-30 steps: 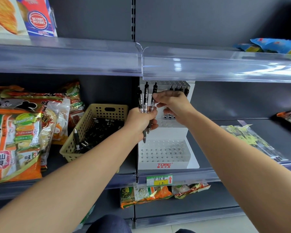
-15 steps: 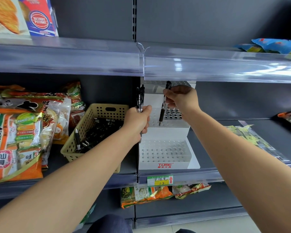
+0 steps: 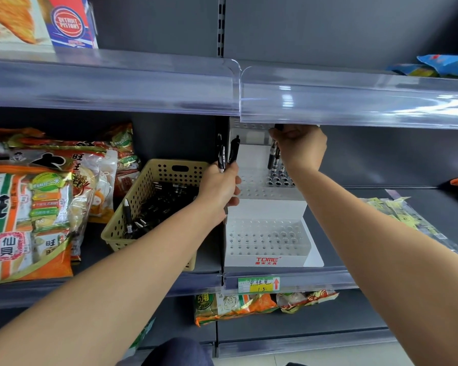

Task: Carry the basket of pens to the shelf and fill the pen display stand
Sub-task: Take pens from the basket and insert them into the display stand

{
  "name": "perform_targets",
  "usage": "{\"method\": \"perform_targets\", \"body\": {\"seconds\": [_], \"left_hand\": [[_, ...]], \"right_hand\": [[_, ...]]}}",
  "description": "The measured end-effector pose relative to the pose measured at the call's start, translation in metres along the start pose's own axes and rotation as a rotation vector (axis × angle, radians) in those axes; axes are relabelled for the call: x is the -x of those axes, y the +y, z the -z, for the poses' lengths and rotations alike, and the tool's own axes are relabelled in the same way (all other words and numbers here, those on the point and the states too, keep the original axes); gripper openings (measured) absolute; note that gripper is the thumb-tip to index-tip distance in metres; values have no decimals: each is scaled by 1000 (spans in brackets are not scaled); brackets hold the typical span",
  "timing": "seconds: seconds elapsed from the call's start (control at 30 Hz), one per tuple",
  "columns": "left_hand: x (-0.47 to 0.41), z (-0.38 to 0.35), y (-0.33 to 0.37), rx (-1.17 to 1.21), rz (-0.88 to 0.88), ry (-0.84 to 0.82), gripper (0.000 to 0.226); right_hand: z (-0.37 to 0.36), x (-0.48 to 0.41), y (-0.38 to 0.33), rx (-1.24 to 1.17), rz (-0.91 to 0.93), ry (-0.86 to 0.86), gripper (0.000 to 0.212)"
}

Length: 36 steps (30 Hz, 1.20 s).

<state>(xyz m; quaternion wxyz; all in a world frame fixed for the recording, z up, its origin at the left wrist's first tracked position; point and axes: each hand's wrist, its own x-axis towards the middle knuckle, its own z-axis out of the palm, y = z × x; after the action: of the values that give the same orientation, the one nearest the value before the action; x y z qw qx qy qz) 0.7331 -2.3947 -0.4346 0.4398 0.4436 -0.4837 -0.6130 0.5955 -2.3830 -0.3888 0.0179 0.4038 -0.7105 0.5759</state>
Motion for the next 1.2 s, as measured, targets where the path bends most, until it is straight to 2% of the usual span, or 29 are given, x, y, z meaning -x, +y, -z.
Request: {"method": "perform_targets", "body": {"seconds": [0.13, 0.37, 0.53, 0.63, 0.97, 1.2], "left_hand": [[-3, 1, -2, -3, -8, 6, 16], [-8, 7, -1, -9, -10, 21, 23], [-9, 9, 0, -10, -19, 30, 24], [-10, 11, 0, -7, -21, 33, 26], [-12, 12, -4, 3, -10, 36, 24], [-14, 12, -6, 4, 5, 33, 25]], "right_hand": [[-5, -2, 5, 23, 3, 11, 21], [-10, -4, 1, 6, -33, 31, 16], [-13, -4, 3, 89, -21, -2, 21], [-12, -3, 6, 123, -26, -23, 15], [-18, 0, 20, 375, -63, -119, 35], [-21, -2, 24, 386, -59, -136, 34]]}}
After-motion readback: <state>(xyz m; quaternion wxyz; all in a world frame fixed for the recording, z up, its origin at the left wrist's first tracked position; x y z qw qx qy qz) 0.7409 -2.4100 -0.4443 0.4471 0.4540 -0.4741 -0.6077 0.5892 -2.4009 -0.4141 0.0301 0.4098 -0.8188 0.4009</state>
